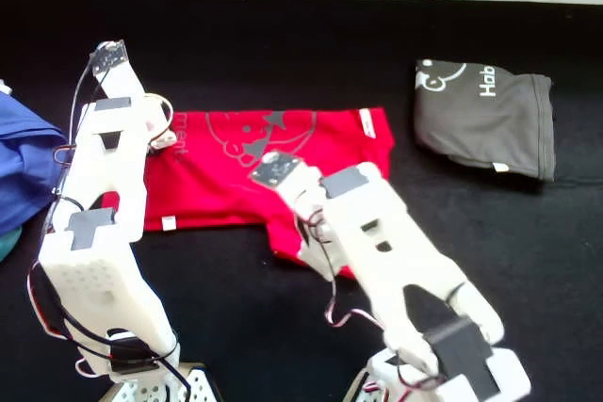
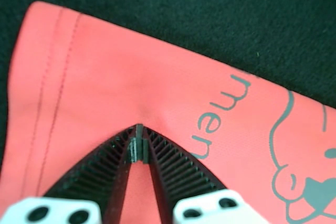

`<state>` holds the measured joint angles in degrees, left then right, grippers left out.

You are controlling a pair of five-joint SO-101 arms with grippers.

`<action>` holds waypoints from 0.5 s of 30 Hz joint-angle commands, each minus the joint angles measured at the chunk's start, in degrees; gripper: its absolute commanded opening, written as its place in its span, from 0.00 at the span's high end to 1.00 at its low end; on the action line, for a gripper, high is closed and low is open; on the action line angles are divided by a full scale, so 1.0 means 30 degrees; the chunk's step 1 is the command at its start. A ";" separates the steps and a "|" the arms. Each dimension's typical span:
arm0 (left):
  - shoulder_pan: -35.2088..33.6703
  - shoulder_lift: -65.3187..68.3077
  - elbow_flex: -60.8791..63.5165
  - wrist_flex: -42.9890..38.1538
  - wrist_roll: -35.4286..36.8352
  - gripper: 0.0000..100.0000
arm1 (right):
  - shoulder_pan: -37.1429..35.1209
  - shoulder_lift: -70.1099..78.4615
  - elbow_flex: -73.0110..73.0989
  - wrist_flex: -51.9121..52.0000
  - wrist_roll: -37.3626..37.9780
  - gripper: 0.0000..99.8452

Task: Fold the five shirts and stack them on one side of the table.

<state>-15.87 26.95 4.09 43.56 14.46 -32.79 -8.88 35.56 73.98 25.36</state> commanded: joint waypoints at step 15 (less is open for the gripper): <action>0.0278 0.0073 -0.0454 -0.0205 0.0088 0.99 | 0.0777 0.8161 -0.4293 -0.1011 0.0527 0.84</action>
<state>-15.87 26.95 4.09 43.56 14.46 -32.70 13.01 23.69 73.01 26.15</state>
